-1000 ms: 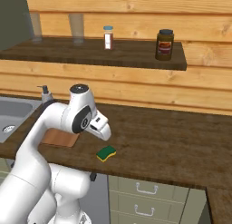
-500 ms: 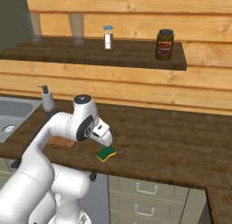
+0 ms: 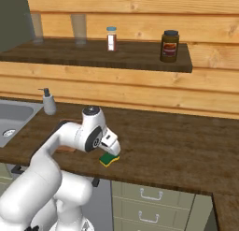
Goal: Pick up the sponge from the counter and clean the cutting board by briefly scrubbing or pressing down on the cutting board. Once finished, release the sponge.
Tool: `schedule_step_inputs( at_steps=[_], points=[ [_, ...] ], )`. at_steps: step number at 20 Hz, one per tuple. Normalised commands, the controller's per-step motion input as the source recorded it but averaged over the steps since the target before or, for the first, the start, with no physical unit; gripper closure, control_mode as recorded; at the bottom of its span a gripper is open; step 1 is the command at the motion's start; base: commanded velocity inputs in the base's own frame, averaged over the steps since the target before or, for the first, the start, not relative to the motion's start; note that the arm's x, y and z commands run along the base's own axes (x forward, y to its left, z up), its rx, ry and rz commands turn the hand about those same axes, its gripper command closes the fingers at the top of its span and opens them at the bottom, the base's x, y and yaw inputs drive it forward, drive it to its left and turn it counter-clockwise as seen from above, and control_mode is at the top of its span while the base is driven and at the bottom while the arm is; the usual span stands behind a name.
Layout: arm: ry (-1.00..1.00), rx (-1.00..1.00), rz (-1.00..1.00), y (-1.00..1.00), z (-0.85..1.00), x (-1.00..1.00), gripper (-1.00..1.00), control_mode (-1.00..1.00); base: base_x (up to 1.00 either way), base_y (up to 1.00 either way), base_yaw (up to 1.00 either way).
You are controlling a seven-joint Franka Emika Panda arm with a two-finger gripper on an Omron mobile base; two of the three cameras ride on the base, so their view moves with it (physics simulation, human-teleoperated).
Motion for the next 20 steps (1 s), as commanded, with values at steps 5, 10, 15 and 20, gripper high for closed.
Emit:
schedule_step_inputs(
  at_steps=[5,10,15,20],
  points=[
    [0.0,0.0,0.0,0.0,-0.12,0.14,-1.0,-1.0,0.0,0.0,0.0],
    [0.0,0.0,0.0,0.0,-0.16,0.06,-1.0,-1.0,0.0,0.0,0.0],
    [0.0,0.0,0.0,0.0,-0.22,0.04,-1.0,-1.0,0.0,0.0,0.0],
    [0.0,0.0,0.0,0.0,-0.25,0.0,-1.0,-1.0,0.0,0.0,0.0]
  ],
)
